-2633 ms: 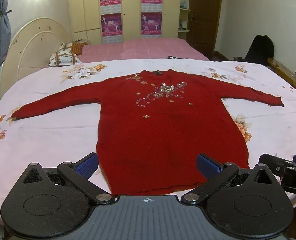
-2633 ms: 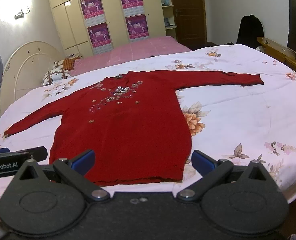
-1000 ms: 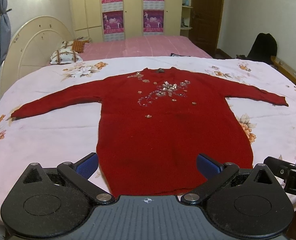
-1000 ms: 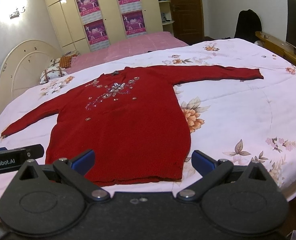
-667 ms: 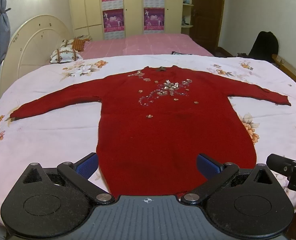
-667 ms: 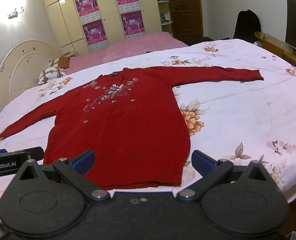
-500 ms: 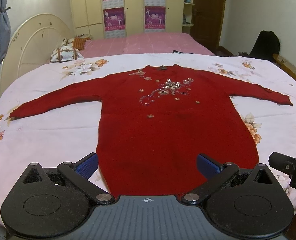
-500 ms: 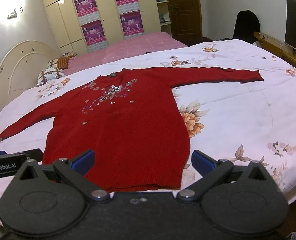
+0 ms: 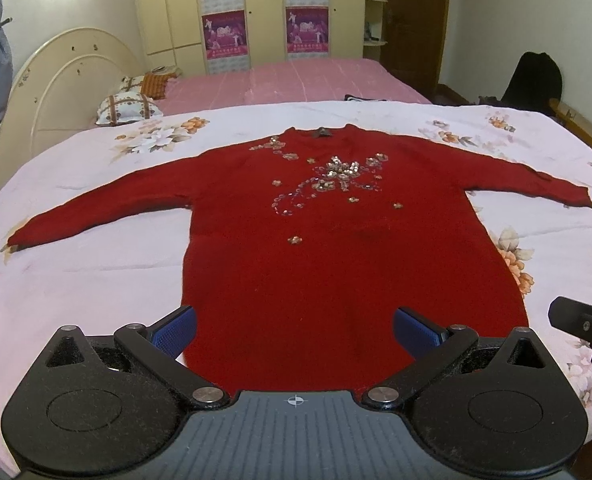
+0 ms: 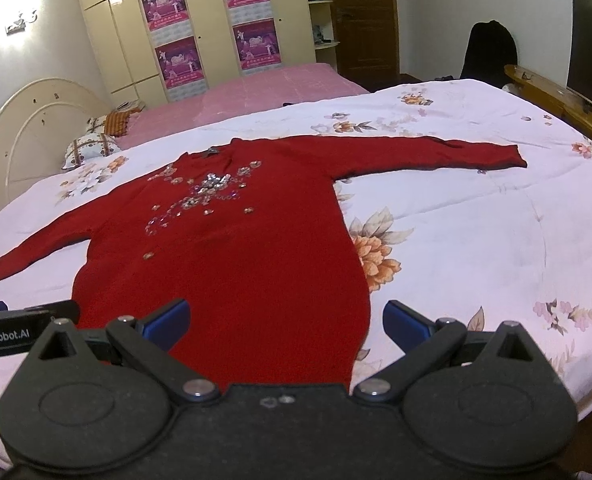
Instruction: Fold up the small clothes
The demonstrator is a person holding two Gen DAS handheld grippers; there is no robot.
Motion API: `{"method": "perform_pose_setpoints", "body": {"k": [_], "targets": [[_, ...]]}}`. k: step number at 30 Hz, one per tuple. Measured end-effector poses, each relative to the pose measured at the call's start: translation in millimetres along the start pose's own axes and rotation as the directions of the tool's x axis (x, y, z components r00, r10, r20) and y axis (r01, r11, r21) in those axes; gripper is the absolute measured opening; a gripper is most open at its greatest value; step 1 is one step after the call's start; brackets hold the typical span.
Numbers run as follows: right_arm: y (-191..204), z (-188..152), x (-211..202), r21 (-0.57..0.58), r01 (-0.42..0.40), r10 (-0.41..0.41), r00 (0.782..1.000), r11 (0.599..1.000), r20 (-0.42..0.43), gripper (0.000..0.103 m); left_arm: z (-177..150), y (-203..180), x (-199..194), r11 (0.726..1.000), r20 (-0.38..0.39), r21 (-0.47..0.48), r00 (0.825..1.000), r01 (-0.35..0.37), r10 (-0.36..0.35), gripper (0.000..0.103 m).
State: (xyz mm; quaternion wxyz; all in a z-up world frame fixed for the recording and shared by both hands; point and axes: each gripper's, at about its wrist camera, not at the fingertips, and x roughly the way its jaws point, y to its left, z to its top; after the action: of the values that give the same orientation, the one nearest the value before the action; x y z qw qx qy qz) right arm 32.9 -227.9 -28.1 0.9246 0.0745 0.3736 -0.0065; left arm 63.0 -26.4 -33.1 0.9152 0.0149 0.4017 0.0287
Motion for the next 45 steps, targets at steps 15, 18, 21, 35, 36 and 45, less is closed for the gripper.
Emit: {"method": "perform_pose_setpoints", "body": {"k": [15, 18, 21, 35, 36, 45], "targets": [[-47.9, 37.1, 55.8, 0.031, 0.049, -0.049, 0.999, 0.998, 0.005, 0.102, 43.3, -39.3, 64.6, 1.0, -0.012, 0.017, 1.0, -0.009, 0.01, 0.103], [-60.3, 49.3, 73.1, 0.017, 0.079, -0.079, 0.997, 0.997, 0.01, 0.102, 55.3, -50.8, 84.1, 1.0, -0.019, 0.008, 1.0, 0.0, 0.0, 0.103], [-74.3, 62.6, 92.5, 0.02, 0.105, -0.105, 0.994, 0.994, 0.011, 0.099, 68.6, -61.7, 104.7, 1.0, -0.022, 0.013, 1.0, -0.007, 0.007, 0.103], [-153.0, 116.9, 189.7, 0.077, 0.169, -0.164, 0.984, 0.983, -0.067, 0.076, 126.8, -120.1, 209.4, 1.0, -0.07, 0.02, 0.997, -0.023, 0.024, 0.103], [-159.3, 120.0, 196.2, 0.081, 0.175, -0.169, 0.983, 0.981, -0.073, 0.075, 127.7, -120.7, 209.6, 0.999, -0.071, 0.024, 0.997, -0.024, 0.026, 0.103], [-212.8, 139.5, 241.8, 0.15, 0.208, -0.191, 0.974, 0.967, -0.118, 0.063, 165.9, -142.8, 253.8, 0.998, -0.07, 0.039, 0.997, -0.04, 0.043, 0.103]]}}
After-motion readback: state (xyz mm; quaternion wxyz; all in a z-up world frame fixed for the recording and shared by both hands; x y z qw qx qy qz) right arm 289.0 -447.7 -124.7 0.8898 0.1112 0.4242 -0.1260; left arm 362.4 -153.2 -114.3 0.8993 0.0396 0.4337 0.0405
